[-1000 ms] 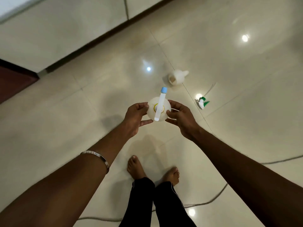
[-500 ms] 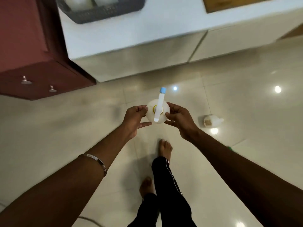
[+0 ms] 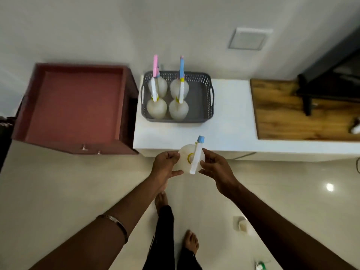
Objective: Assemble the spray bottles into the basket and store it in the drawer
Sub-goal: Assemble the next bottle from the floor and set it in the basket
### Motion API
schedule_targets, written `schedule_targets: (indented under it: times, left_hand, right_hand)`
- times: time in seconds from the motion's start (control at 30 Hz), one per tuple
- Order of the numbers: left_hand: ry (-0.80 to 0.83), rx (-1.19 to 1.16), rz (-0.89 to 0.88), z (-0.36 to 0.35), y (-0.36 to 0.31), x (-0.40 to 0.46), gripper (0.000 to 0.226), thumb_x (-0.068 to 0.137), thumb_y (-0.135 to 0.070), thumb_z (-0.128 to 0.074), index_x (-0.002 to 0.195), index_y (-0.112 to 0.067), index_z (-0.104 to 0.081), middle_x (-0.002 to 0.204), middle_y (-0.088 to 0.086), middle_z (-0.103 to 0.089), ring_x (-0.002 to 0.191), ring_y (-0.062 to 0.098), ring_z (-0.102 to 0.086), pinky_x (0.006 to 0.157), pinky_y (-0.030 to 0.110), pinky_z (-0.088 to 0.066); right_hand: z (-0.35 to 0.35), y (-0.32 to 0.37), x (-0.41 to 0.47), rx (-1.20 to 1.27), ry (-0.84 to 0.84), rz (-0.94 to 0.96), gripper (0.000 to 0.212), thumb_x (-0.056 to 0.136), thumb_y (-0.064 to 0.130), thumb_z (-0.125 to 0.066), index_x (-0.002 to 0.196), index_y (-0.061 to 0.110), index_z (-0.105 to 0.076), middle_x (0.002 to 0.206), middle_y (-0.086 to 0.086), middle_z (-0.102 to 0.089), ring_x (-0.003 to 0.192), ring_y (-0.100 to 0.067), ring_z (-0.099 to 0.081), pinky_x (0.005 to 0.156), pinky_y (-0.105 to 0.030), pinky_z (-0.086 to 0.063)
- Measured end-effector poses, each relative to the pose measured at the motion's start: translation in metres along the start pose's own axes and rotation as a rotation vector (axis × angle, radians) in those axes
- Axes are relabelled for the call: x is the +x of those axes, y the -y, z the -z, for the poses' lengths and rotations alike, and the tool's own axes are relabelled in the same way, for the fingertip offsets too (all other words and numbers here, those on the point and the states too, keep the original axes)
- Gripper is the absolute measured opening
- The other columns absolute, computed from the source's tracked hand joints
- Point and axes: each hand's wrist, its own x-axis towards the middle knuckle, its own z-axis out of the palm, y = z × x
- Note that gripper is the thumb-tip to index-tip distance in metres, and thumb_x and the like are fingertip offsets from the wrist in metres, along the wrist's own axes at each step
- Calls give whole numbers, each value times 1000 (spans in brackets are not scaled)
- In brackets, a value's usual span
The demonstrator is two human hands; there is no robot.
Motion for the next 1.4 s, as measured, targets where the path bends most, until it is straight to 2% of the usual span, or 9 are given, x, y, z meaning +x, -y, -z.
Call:
schedule_targets:
  times: [0.23, 0.43, 0.63, 0.73, 0.9, 0.97, 1.07, 1.27, 1.4]
  left_hand:
    - [-10, -31, -14, -33, -92, 18, 19, 96, -13, -57, 113, -8, -63, 121, 10, -63, 105, 21, -62, 68, 39, -62]
    - [-41, -31, -5, -71, -146, 46, 13, 96, -14, -57, 107, -13, -62, 120, 10, -61, 104, 22, -58, 67, 39, -61]
    - [-144, -1, 23, -107, -164, 88, 11, 97, -16, -55, 108, -17, -57, 115, 4, -57, 106, 24, -57, 70, 37, -62]
    - [-221, -9, 58, -120, -164, 112, 10, 97, -13, -54, 107, -16, -55, 114, 8, -58, 106, 27, -58, 80, 43, -60]
    - [-288, -30, 95, -138, -154, 139, 9, 95, -9, -52, 103, -13, -56, 105, 9, -61, 99, 29, -60, 81, 39, -58]
    - [-275, -9, 102, -144, -153, 145, 19, 94, -7, -50, 110, -7, -60, 110, 14, -64, 102, 31, -62, 88, 43, -57]
    - [-275, 78, 99, -150, -149, 152, 32, 95, -7, -46, 126, -5, -56, 123, 16, -62, 114, 33, -59, 100, 50, -49]
    - [-240, 226, 104, -152, -139, 165, 41, 100, -10, -41, 140, -6, -45, 138, 16, -54, 125, 32, -52, 107, 46, -43]
    - [-240, 233, 128, -152, -131, 173, 43, 101, -10, -40, 144, -6, -42, 145, 16, -48, 131, 33, -48, 110, 47, -40]
  right_hand:
    - [13, 90, 40, -24, -39, -15, 46, 88, 3, -53, 119, 31, -72, 115, -4, -74, 109, -22, -69, 91, -36, -59]
    - [34, 143, 84, 4, -139, -39, 40, 94, 2, -50, 125, 19, -69, 121, 0, -72, 112, -23, -66, 77, -28, -60]
    - [58, 159, 142, -3, -195, -91, 33, 95, 3, -56, 126, 12, -64, 123, -8, -66, 111, -26, -64, 87, -38, -59]
    - [65, 156, 173, 0, -197, -122, 29, 93, 4, -61, 121, 10, -64, 118, -9, -65, 110, -29, -64, 84, -36, -58]
    - [72, 151, 206, -37, -200, -147, 27, 91, 2, -62, 118, 7, -62, 117, -13, -65, 105, -27, -64, 66, -22, -56]
    - [75, 148, 216, -51, -202, -174, 28, 90, 2, -62, 117, 6, -62, 117, -12, -66, 104, -27, -65, 63, -20, -55]
    - [78, 140, 228, -37, -211, -223, 29, 89, 0, -62, 118, 4, -61, 116, -14, -66, 106, -32, -65, 69, -28, -57]
    - [77, 123, 244, -48, -246, -294, 30, 88, 1, -63, 118, 3, -61, 119, -18, -65, 112, -37, -64, 90, -49, -58]
    - [74, 115, 248, -51, -245, -330, 31, 91, 4, -62, 122, 5, -62, 122, -17, -65, 114, -36, -62, 101, -51, -52]
